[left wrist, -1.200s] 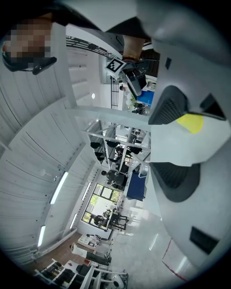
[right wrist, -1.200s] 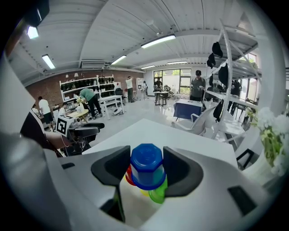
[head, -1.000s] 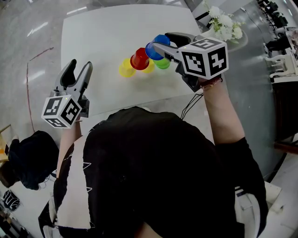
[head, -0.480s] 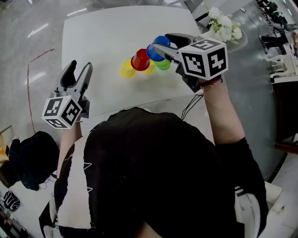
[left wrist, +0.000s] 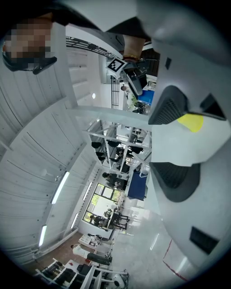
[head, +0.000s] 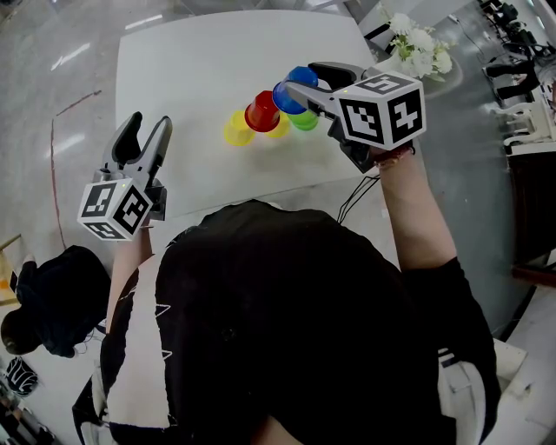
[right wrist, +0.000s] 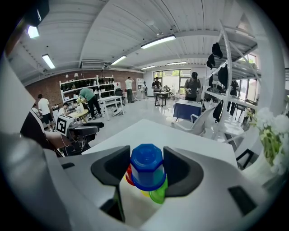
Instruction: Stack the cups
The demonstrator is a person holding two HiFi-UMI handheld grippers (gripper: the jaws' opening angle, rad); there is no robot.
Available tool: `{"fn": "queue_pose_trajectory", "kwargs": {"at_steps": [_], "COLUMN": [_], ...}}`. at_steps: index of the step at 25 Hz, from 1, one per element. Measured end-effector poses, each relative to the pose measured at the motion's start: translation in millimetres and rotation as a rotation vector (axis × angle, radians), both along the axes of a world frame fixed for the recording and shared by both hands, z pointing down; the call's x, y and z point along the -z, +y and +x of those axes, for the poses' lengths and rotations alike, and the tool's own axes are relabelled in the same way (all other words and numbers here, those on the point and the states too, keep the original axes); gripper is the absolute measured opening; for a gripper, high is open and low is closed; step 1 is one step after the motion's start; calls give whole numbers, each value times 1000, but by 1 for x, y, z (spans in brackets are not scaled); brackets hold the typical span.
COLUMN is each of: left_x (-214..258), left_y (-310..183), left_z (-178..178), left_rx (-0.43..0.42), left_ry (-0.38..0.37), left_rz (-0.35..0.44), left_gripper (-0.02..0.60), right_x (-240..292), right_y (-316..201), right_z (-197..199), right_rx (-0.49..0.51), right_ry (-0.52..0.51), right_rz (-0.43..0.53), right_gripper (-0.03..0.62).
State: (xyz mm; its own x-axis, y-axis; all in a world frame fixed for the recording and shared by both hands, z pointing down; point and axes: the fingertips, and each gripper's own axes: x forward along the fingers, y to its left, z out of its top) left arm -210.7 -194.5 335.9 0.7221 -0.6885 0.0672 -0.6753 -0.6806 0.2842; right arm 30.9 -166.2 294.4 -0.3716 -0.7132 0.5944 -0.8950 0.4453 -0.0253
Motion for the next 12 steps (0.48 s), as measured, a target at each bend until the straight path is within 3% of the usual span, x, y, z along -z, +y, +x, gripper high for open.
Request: {"fn": "queue_pose_trajectory", "kwargs": {"at_steps": [12], "left_x": [1], "left_y": [3], "left_z": [1], "left_rx": [-4], "left_ry": [1], "left_rz": [2], "left_gripper": [270], "right_x": [-2], "right_y": [2], "right_z": [0], "right_rx": [-3], "right_ry": [-11], "right_rz": [-4], "right_gripper": [236]}}
